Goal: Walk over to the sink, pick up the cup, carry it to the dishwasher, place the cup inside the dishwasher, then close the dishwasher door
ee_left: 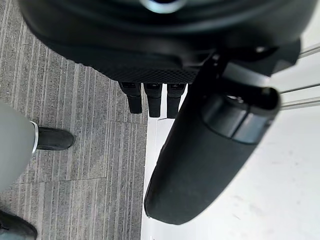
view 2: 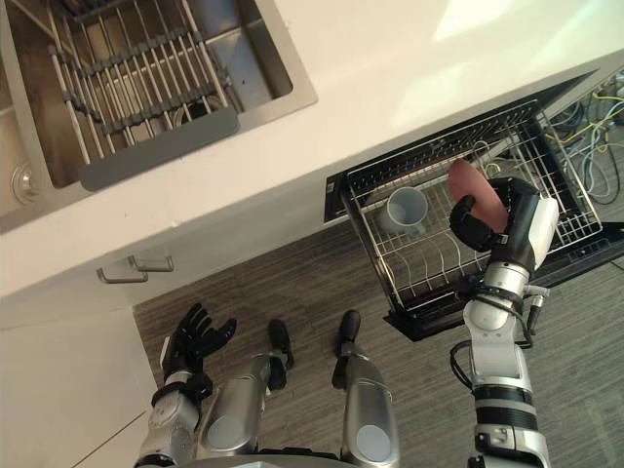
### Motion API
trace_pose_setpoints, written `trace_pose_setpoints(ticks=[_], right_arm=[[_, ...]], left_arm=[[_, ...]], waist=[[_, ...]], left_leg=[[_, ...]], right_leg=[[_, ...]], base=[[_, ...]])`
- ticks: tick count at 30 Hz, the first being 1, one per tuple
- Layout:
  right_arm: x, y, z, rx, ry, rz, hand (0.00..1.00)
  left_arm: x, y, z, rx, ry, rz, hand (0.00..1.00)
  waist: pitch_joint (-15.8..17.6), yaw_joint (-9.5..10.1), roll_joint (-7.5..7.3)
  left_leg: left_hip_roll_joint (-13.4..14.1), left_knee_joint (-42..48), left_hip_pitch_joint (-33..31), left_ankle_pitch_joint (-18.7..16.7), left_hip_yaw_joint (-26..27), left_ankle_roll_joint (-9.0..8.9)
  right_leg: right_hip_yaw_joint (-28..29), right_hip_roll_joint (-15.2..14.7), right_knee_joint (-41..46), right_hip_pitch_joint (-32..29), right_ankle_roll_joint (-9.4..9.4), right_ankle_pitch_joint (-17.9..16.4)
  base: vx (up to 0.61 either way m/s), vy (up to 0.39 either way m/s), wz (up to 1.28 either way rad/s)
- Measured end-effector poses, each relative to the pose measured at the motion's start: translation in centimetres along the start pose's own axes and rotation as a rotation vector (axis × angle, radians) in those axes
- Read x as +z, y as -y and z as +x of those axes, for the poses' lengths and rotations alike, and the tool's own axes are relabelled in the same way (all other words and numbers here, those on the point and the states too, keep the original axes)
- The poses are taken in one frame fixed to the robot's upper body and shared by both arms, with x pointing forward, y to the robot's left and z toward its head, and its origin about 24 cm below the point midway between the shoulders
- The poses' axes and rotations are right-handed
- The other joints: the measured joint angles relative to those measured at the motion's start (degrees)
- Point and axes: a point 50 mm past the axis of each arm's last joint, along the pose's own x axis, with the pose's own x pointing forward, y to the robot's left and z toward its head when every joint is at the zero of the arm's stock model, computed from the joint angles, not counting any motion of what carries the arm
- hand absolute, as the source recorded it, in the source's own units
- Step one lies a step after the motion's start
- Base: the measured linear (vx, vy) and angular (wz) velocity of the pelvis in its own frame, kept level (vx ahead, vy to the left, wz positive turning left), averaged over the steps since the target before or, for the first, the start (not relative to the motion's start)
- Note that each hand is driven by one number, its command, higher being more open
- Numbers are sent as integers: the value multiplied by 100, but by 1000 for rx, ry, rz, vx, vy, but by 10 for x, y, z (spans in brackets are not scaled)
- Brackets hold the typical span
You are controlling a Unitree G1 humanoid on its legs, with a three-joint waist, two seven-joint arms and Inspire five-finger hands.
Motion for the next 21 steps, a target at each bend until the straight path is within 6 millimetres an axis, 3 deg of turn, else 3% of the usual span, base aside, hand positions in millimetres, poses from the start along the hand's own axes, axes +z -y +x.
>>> trace_pose_setpoints(ticks=[2,3,10,16,21], right_arm=[[-8,0,4,-3,-52,-1,30],[-10,1,6,-8,-71,5,90],[-6,10,31,-75,-103,35,90],[-11,9,32,-69,-133,42,90],[5,14,34,-84,-54,74,90]], left_arm=[[4,1,3,-5,12,1,90],[7,2,5,-5,20,-9,90],[18,2,12,-10,51,-19,90],[21,4,13,-19,64,-21,90],[25,6,13,-36,83,-25,90]], waist=[[53,15,27],[88,17,51],[155,31,57],[182,49,107],[182,45,107]], left_leg=[[0,52,-122,6,-25,10],[0,87,-187,9,-40,15],[-32,171,-381,33,-62,55],[-31,162,-402,34,-60,56],[-20,161,-400,34,-60,56]], right_leg=[[-16,-18,71,-117,-10,-8],[-29,-30,113,-177,-15,-13],[-36,-99,251,-395,-20,-32],[-38,-92,247,-417,-18,-30],[-29,-79,239,-417,-19,-30]], base=[[-43,-21,7],[-33,-17,7],[-18,-2,3],[36,-8,-1],[16,-5,0]])
